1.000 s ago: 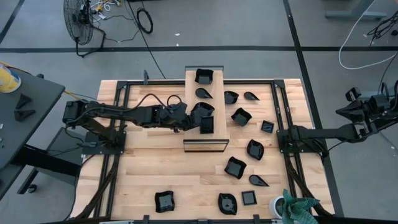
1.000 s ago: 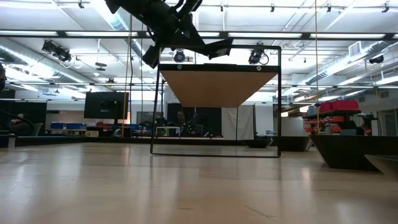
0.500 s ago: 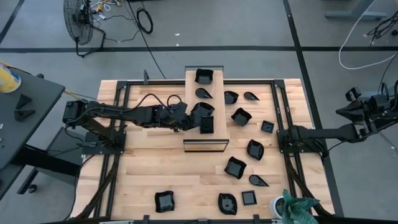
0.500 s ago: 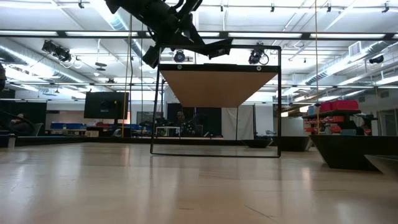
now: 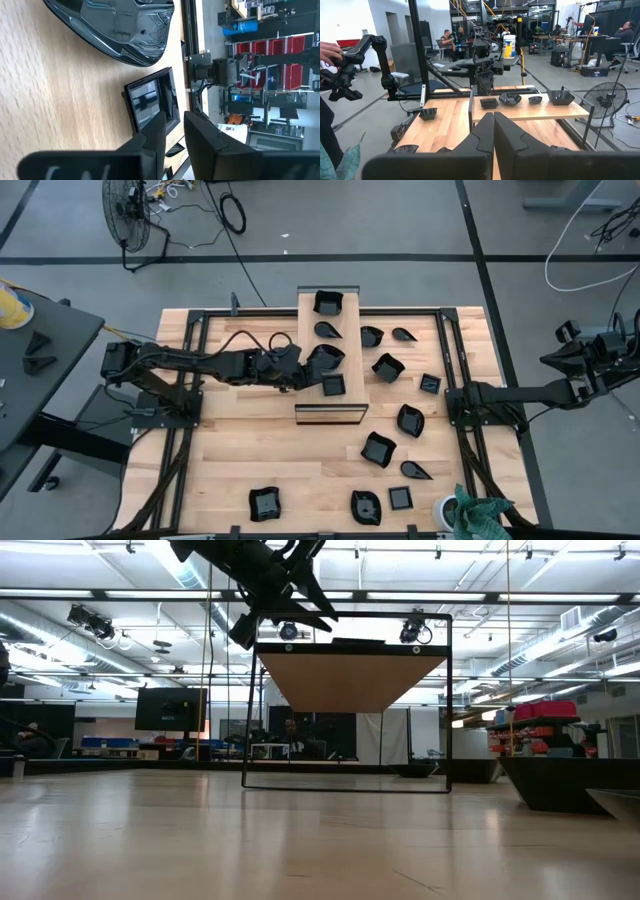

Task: Pick & Place Mini shaped plates
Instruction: Stack the distorted square plate on top of the distorted square plate on the shelf

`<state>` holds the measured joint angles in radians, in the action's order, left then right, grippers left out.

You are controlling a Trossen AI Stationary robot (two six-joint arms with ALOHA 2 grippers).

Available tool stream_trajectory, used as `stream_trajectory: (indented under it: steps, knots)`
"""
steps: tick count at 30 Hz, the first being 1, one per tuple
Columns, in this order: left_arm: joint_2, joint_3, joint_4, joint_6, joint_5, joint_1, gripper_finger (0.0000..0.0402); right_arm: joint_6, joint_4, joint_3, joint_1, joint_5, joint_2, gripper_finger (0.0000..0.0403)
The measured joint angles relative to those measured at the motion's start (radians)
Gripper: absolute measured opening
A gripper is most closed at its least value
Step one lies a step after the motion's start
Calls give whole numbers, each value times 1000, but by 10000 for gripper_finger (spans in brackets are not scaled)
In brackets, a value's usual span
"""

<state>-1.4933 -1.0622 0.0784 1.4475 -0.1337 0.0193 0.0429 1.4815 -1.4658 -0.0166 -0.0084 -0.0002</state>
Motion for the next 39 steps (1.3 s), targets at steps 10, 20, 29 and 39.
stream_trajectory:
  steps: [10,20,29,39]
  knots:
    - [7,0,1,-53,4,-8,78,0,0,0,0,0,0,10]
    - [111,-2,77,-210,-23,-68,78,0,0,0,0,0,0,10]
    - [233,-1,311,-263,-55,-174,78,0,0,0,0,0,0,10]
    - [280,-1,498,-302,-53,-377,79,0,0,0,0,0,0,10]
